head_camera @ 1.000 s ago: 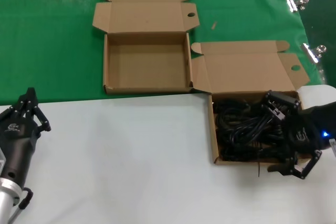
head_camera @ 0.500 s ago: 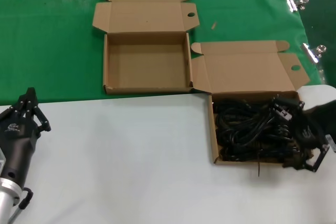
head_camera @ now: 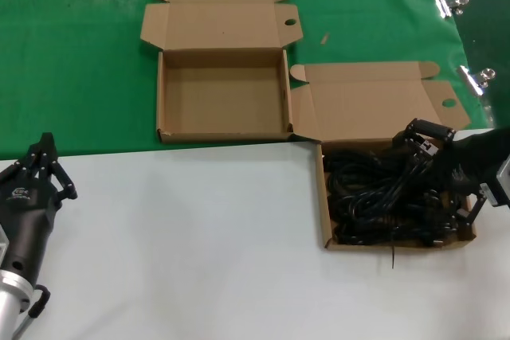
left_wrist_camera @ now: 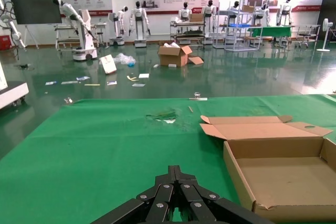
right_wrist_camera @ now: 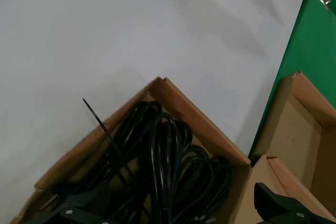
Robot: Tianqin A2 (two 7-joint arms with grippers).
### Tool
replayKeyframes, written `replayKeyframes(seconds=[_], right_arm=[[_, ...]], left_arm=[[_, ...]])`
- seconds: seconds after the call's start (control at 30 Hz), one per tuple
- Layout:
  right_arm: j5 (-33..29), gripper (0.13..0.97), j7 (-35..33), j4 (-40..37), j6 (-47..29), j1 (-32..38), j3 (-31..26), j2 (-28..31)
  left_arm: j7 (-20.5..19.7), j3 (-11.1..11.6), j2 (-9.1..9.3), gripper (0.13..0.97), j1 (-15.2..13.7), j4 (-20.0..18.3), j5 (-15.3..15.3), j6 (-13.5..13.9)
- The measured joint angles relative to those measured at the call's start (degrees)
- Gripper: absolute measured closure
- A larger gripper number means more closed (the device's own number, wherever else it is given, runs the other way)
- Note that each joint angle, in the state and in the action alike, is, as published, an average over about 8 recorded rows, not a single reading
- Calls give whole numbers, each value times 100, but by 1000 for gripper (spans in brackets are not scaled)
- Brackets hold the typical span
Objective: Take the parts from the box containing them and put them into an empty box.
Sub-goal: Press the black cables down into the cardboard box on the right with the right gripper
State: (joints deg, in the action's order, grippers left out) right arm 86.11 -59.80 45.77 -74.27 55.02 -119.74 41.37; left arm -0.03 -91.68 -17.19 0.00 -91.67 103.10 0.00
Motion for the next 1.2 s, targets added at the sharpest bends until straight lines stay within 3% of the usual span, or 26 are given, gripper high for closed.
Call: replayKeyframes(seconds=[0.5, 0.8, 1.2], right_arm=[[-78, 200, -550, -637, 211, 243, 49, -310], [-71, 330, -768, -977, 302, 331, 113, -393], [-79, 603, -1046, -1212, 369, 295, 162, -388]], left_arm=[[0, 0, 0, 957, 0, 0, 0, 0], [0, 0, 0, 957, 0, 0, 0, 0], [0, 0, 0, 957, 0, 0, 0, 0]])
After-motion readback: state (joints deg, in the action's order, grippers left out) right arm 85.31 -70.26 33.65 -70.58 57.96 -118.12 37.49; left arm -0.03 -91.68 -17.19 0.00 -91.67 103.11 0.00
